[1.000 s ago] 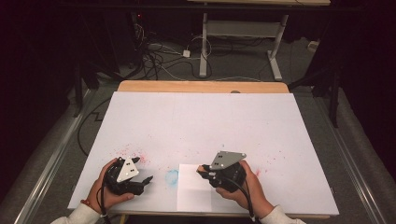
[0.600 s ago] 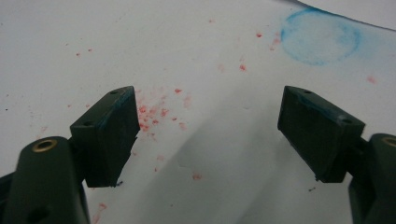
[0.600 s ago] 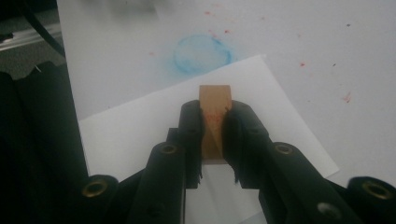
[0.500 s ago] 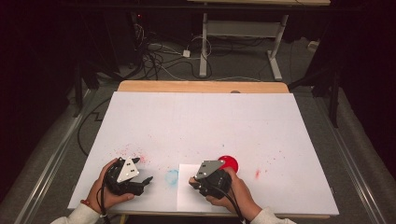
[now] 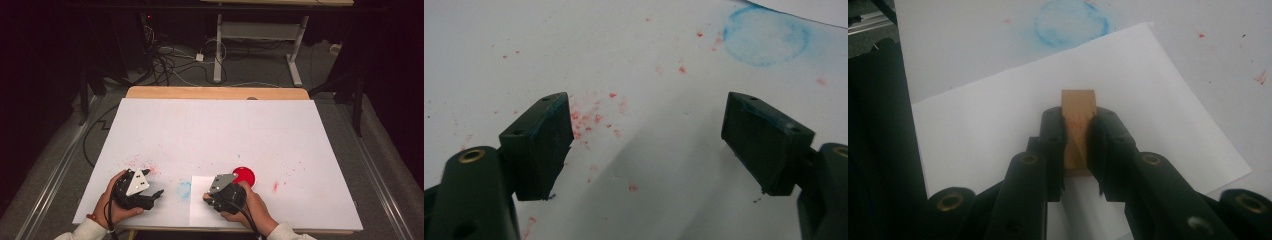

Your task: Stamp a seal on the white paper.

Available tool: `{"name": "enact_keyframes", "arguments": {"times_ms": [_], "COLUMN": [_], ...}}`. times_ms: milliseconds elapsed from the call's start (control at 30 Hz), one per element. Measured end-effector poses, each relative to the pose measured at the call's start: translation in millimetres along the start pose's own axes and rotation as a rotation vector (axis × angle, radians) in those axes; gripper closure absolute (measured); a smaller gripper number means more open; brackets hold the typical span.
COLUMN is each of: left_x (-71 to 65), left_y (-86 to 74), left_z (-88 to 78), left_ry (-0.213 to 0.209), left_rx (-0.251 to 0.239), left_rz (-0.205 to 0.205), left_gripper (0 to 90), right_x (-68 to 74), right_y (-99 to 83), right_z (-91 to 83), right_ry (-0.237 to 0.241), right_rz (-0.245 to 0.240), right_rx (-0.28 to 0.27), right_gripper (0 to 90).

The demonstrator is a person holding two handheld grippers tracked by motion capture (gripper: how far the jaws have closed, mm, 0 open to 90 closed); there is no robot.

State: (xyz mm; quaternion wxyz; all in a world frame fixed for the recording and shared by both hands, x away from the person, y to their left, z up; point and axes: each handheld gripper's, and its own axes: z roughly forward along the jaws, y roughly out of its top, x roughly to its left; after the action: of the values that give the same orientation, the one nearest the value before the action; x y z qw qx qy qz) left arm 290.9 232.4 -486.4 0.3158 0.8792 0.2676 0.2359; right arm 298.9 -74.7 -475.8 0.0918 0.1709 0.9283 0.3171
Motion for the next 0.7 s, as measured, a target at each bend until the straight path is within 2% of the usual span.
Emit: {"name": "enact_keyframes", "arguments": {"times_ms": [67, 233, 700], "left_x": [-0.3, -1.2, -0.8], "left_y": [0.3, 1.0, 1.0], "left_z": [0.0, 0.3, 0.1], "left_ry": [0.0, 0.002, 0.002], "left_rx": [0.0, 0.002, -0.002], "left_rz": [0.0, 0.0, -0.003], "left_gripper": [19.7, 19.7, 19.7], "right_x": [-0.4, 0.5, 0.5], "right_y": [-0.6, -2.5, -2.3], "right_z": [0.1, 0.8, 0.8], "right_ry": [0.003, -0.003, -0.005], "right_rz": [0.009, -0.002, -0.007], "right_rx": [-0.003, -0.016, -0.009], "right_gripper": [76.2, 76.2, 76.2]}}
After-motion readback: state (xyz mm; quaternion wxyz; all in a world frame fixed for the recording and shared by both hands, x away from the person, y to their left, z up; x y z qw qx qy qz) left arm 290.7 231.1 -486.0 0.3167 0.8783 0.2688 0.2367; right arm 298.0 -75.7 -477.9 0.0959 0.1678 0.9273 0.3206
